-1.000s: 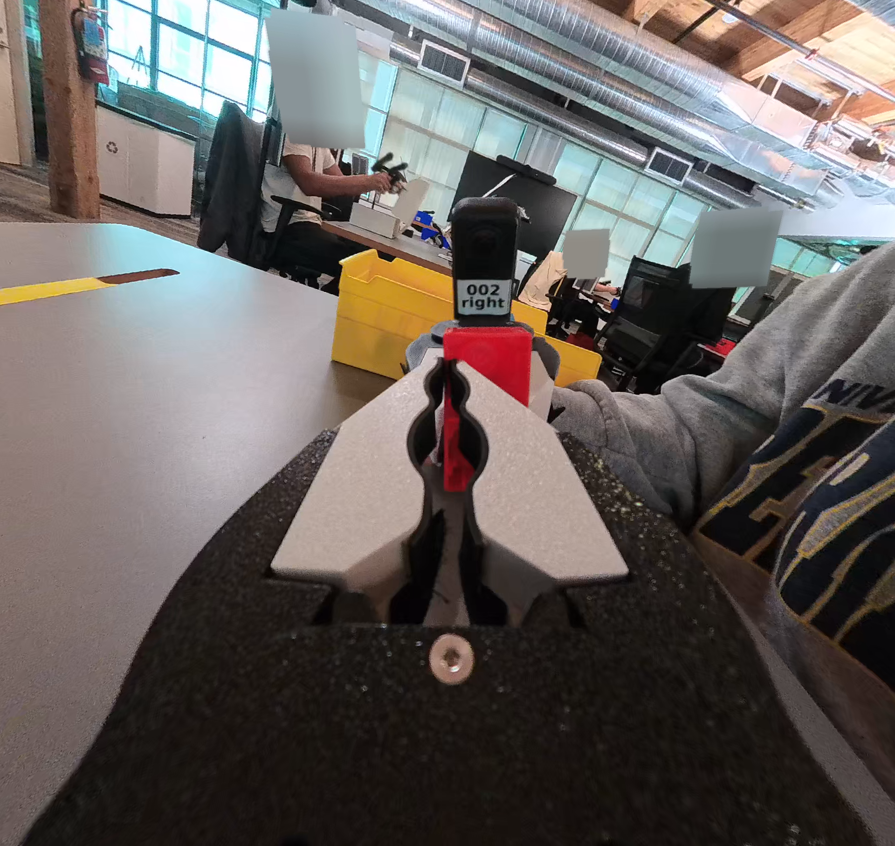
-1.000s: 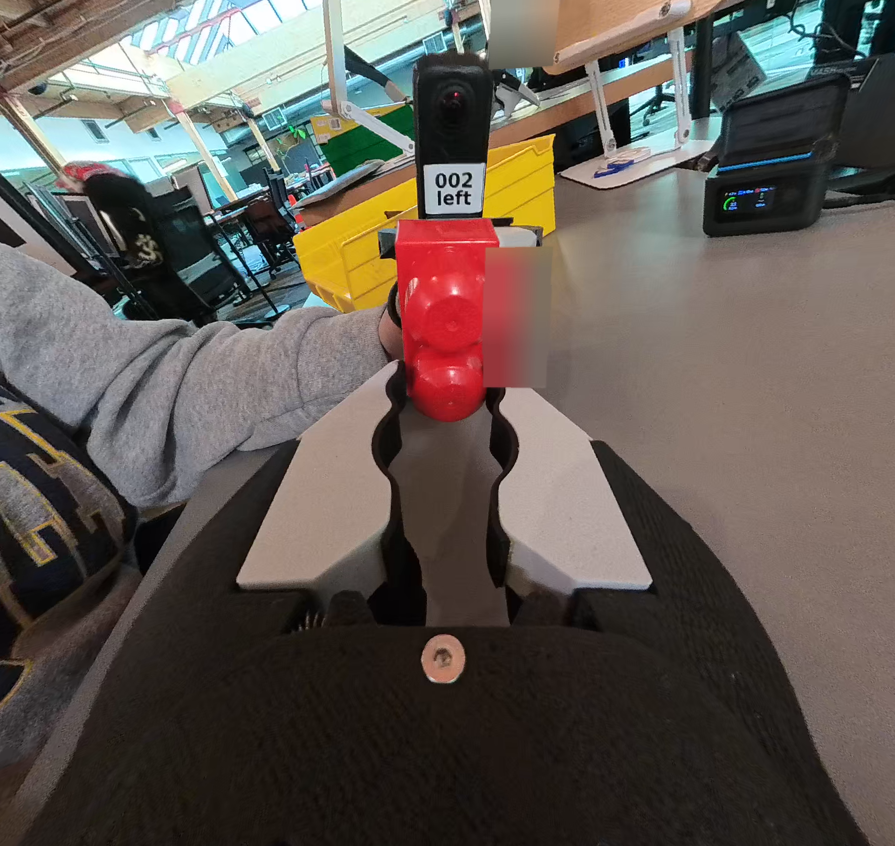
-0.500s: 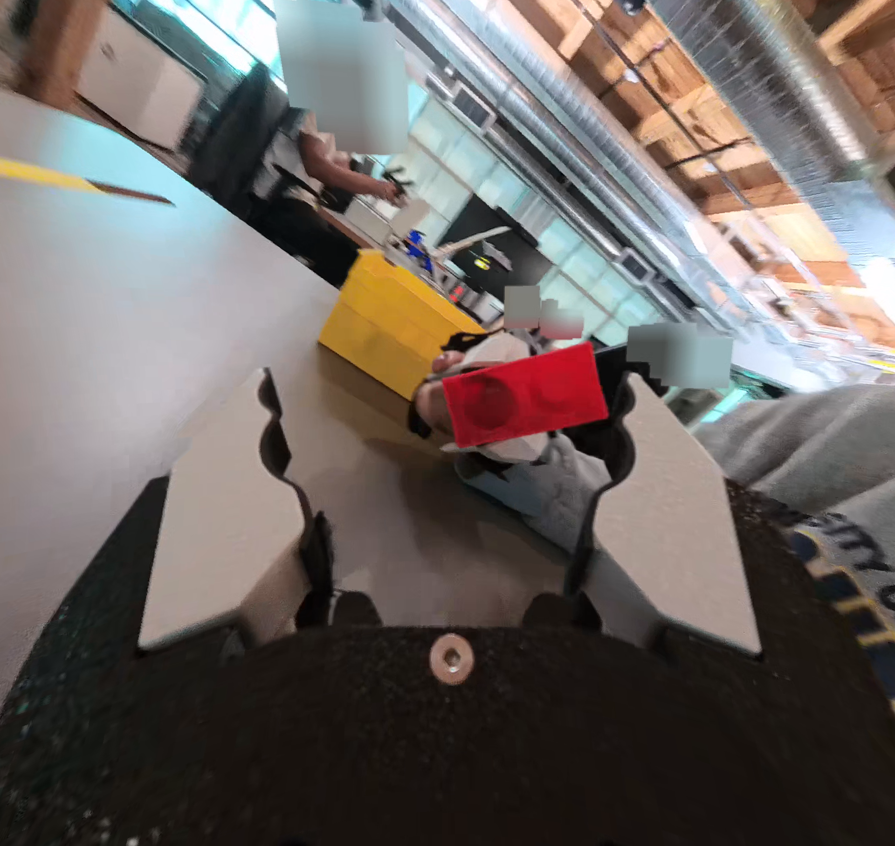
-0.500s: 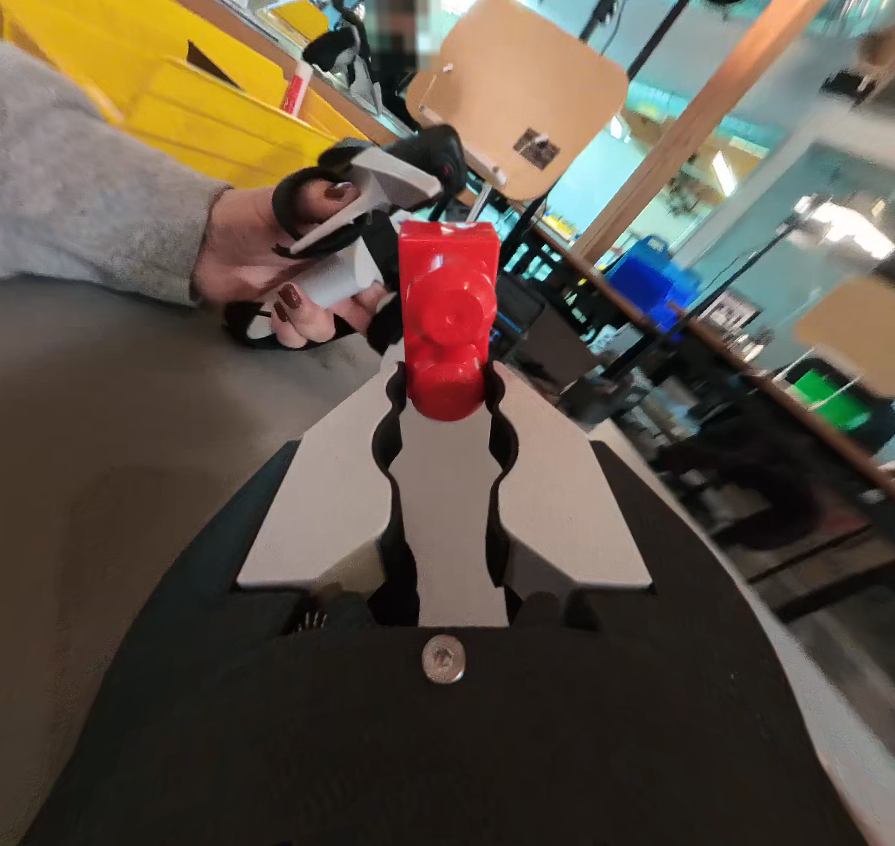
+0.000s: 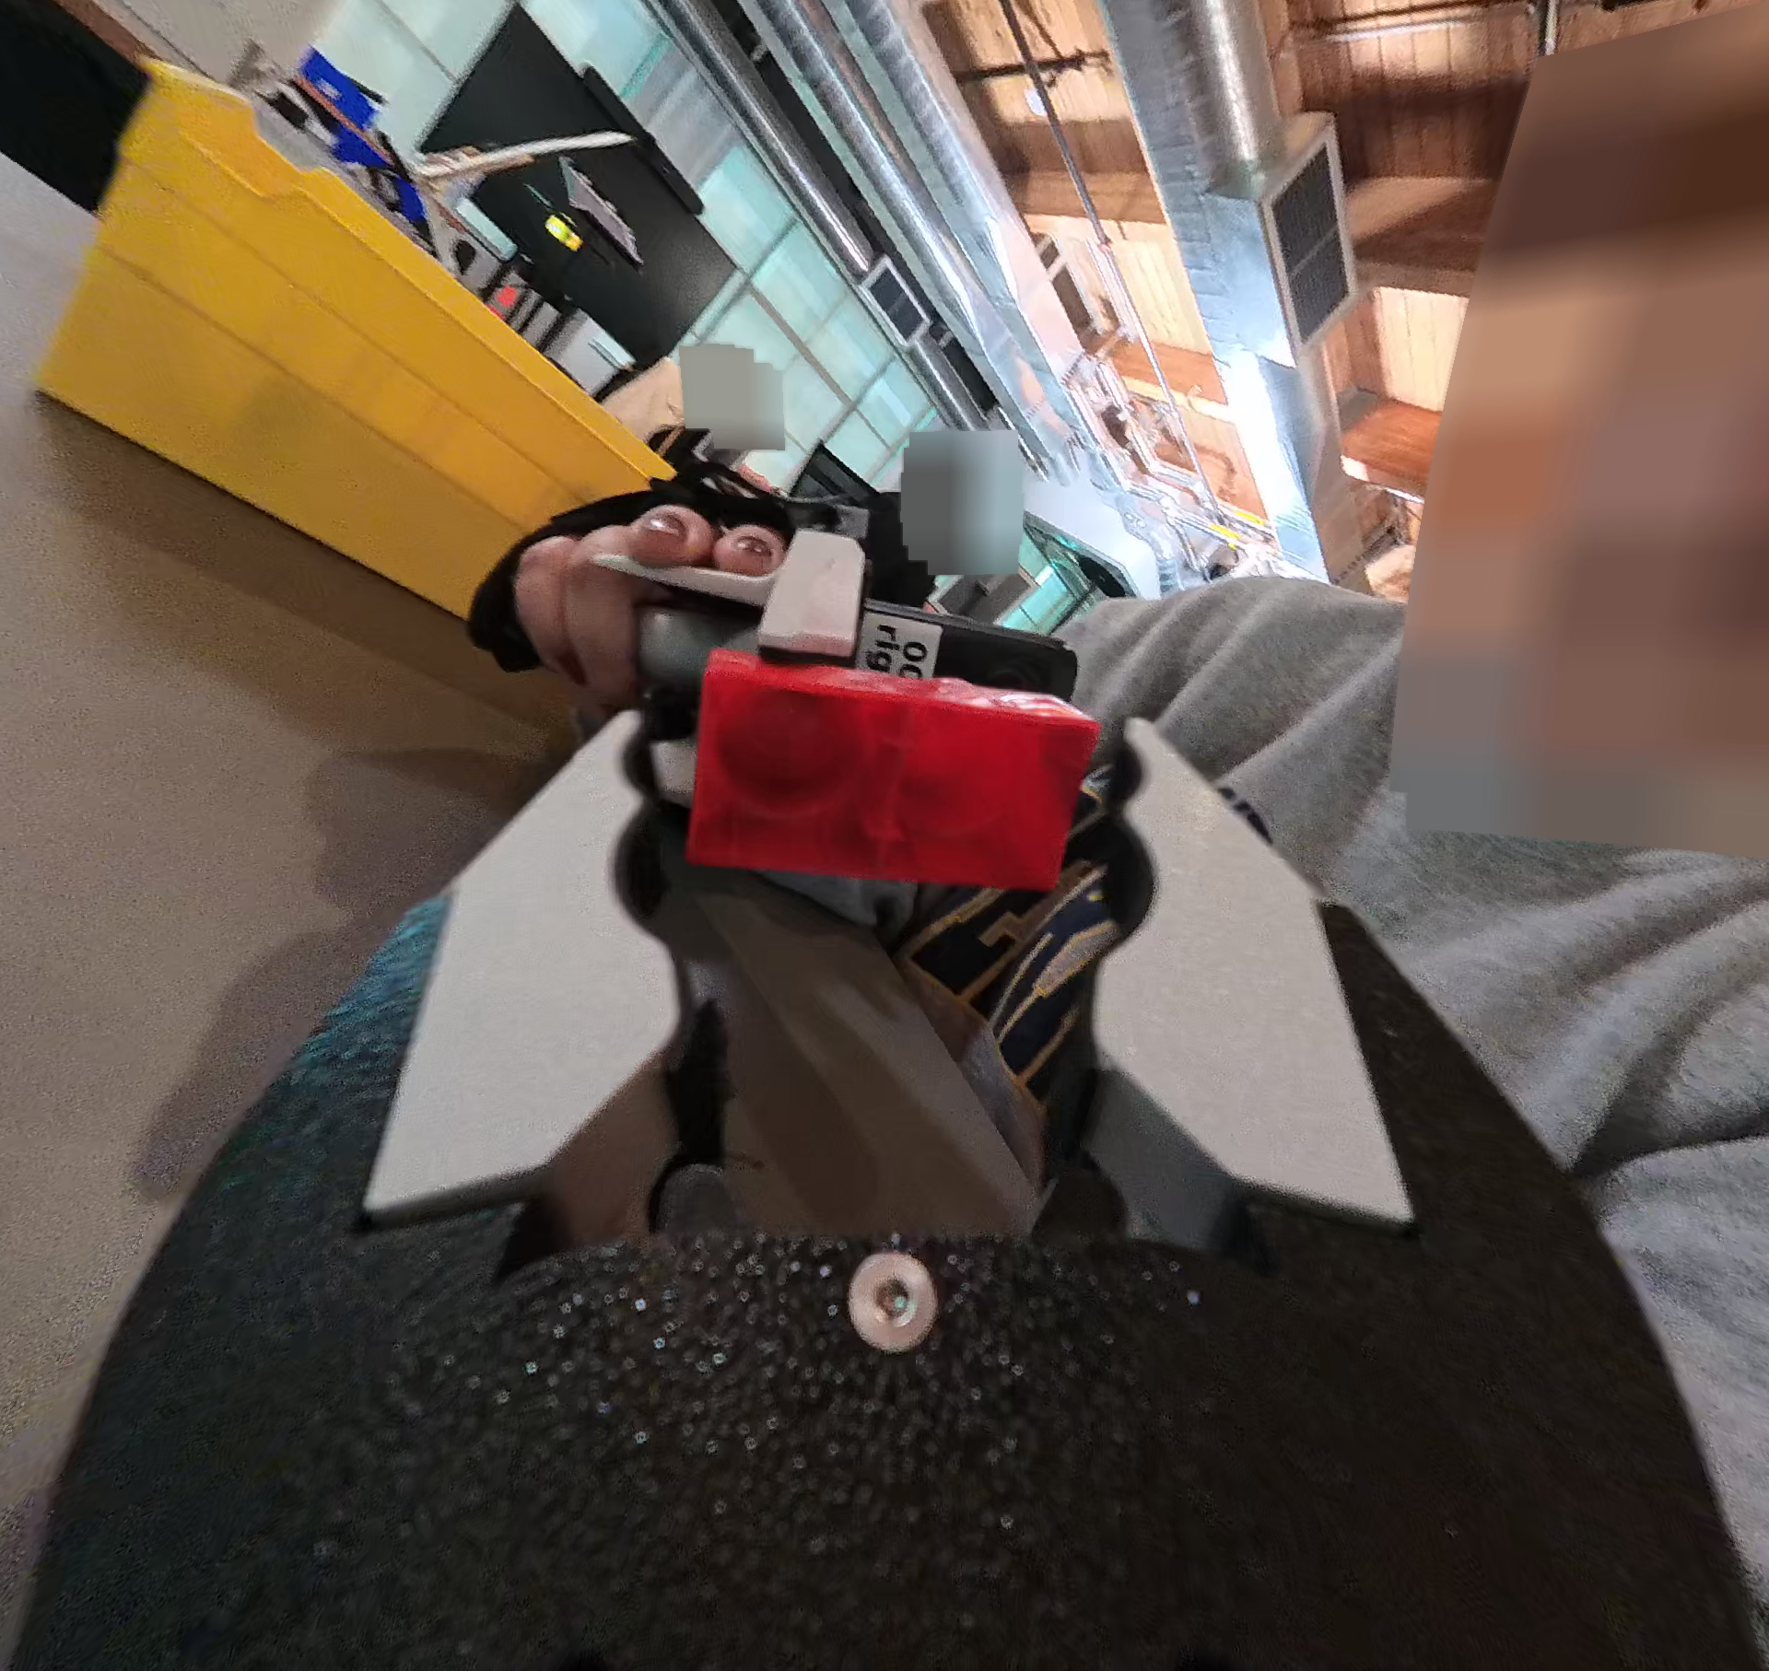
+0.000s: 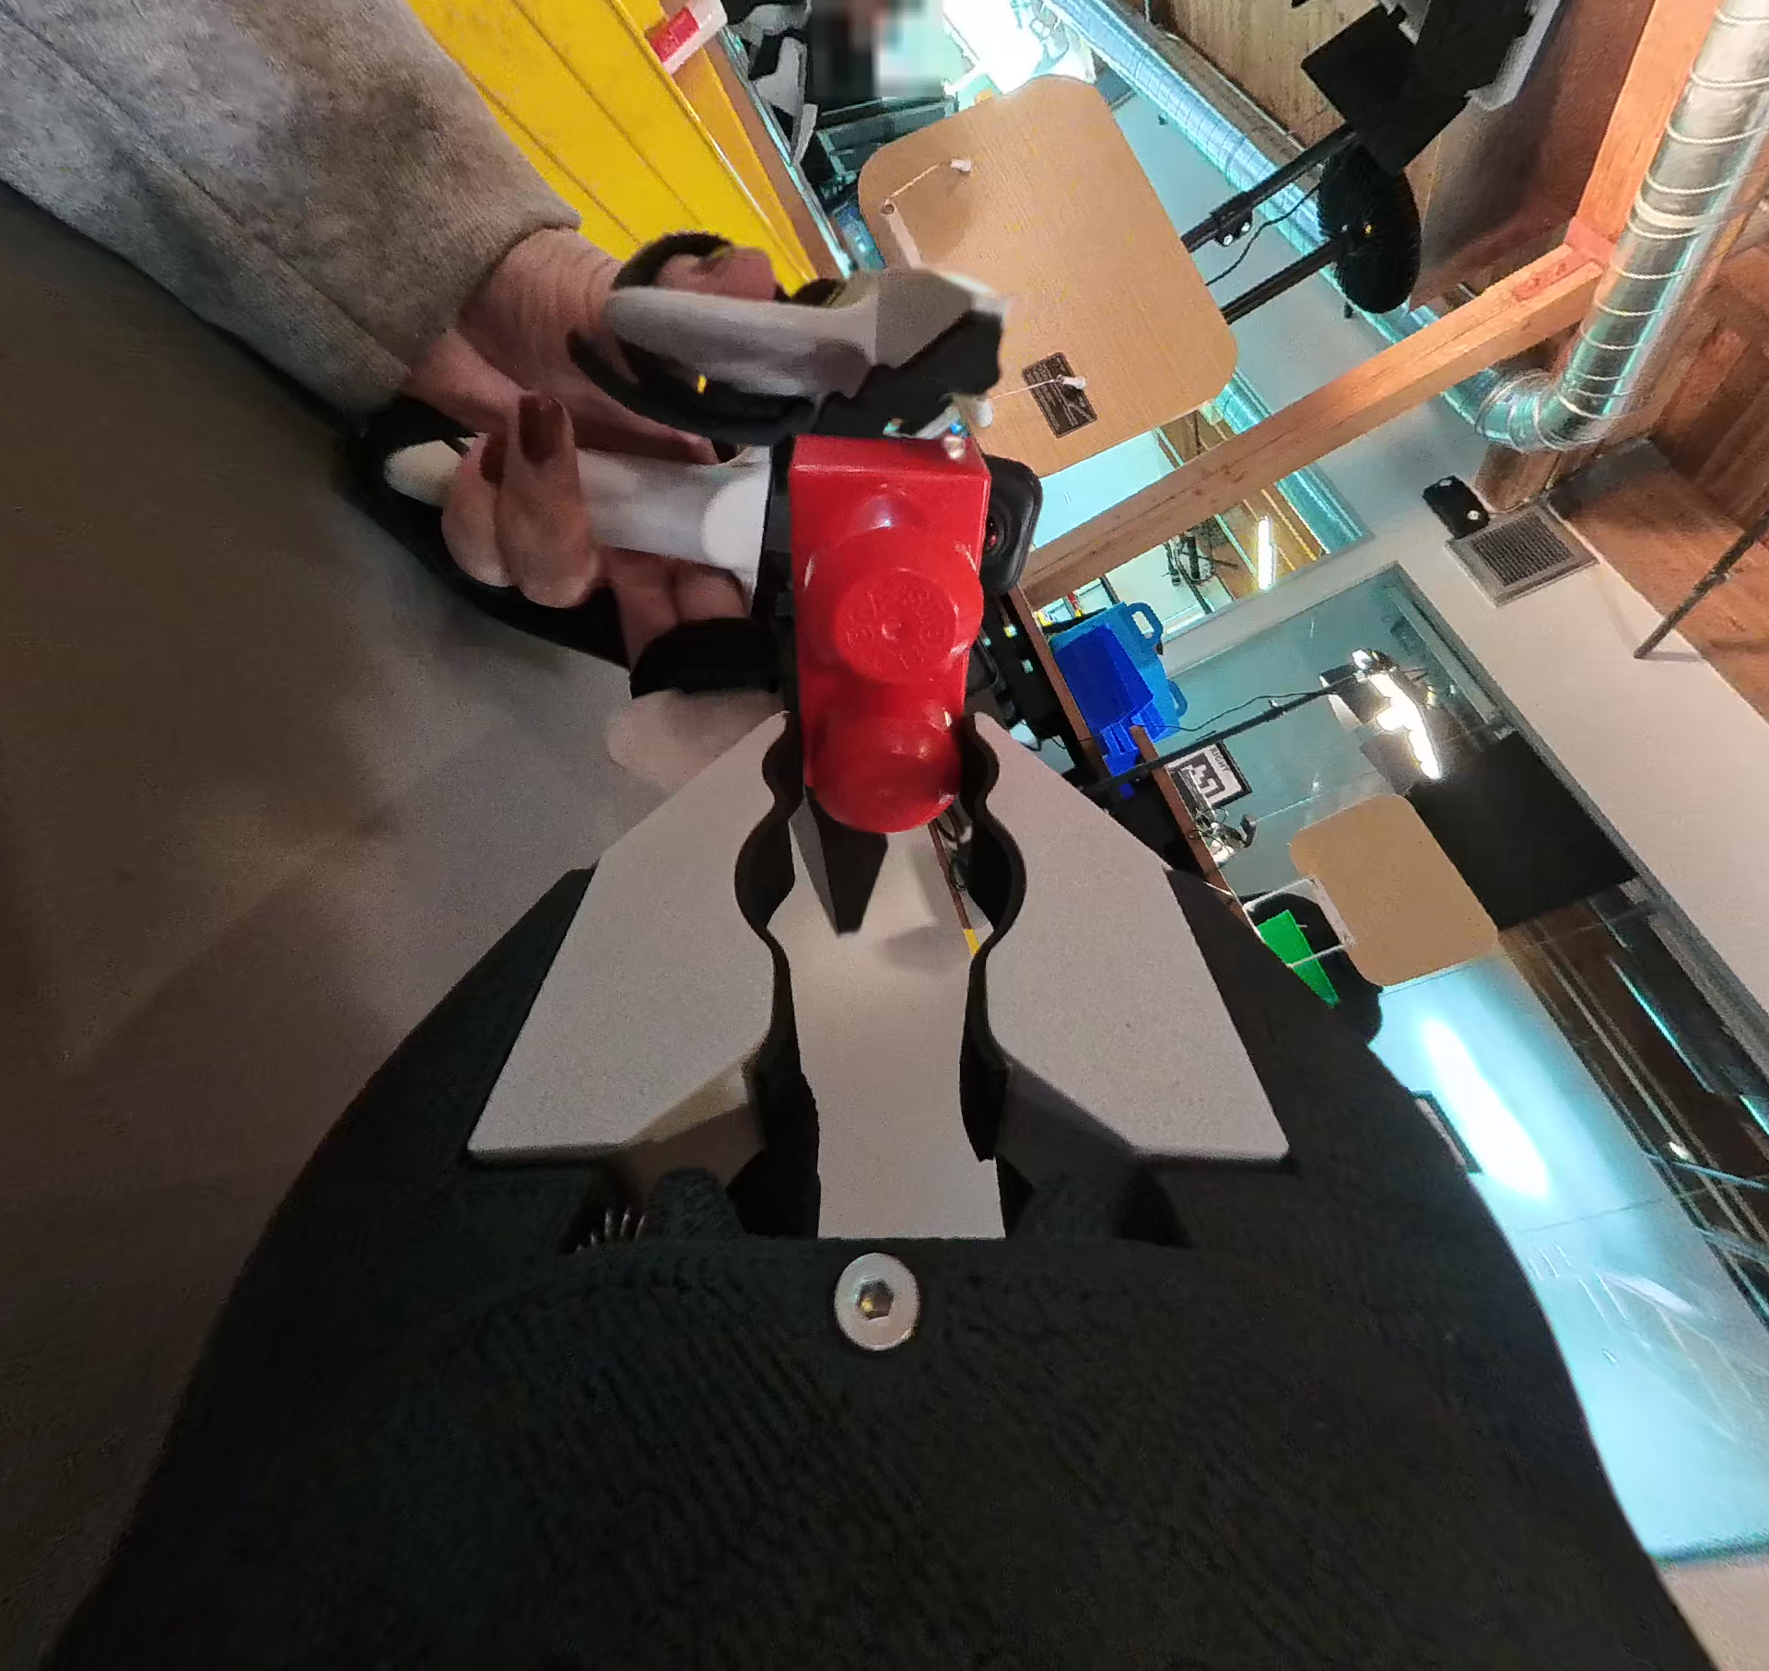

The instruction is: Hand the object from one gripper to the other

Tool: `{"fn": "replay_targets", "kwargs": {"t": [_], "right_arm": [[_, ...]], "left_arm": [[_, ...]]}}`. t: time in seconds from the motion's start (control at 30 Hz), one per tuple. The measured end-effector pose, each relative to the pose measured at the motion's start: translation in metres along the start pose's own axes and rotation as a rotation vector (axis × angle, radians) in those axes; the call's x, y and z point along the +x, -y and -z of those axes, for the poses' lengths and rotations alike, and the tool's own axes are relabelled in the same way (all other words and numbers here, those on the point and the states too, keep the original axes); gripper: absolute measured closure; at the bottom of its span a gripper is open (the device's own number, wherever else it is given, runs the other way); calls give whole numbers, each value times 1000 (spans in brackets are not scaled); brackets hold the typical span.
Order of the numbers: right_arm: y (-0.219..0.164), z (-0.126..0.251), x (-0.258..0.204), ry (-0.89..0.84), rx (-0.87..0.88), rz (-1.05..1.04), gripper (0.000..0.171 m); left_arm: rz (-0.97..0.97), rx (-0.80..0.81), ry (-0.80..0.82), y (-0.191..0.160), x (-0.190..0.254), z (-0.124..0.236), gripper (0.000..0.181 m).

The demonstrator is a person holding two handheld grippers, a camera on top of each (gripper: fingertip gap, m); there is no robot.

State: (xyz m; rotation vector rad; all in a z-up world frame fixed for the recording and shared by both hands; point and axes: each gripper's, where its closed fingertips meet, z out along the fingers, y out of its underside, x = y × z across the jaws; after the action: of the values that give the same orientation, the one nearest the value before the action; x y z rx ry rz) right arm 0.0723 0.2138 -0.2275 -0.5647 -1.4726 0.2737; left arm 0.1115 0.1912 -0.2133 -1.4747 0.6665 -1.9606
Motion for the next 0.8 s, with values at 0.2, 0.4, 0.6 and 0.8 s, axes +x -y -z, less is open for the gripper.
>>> {"fn": "replay_targets", "kwargs": {"t": [0.2,0.4,0.6,0.8], "right_arm": [[2,-1,5,-33,6,-77,137],[-19,4,31,-21,2,-618,116],[-13,6,45,171,218,-1433,115],[-22,1,29,201,62,-1377,110]], "left_arm": [[-130,-3,80,4,-5,2,103],[-577,226,535,57,-22,45,104],[-1148,85,1018,70,-20,55,104],[-1453,-312,1300,55,-49,43,104]]}}
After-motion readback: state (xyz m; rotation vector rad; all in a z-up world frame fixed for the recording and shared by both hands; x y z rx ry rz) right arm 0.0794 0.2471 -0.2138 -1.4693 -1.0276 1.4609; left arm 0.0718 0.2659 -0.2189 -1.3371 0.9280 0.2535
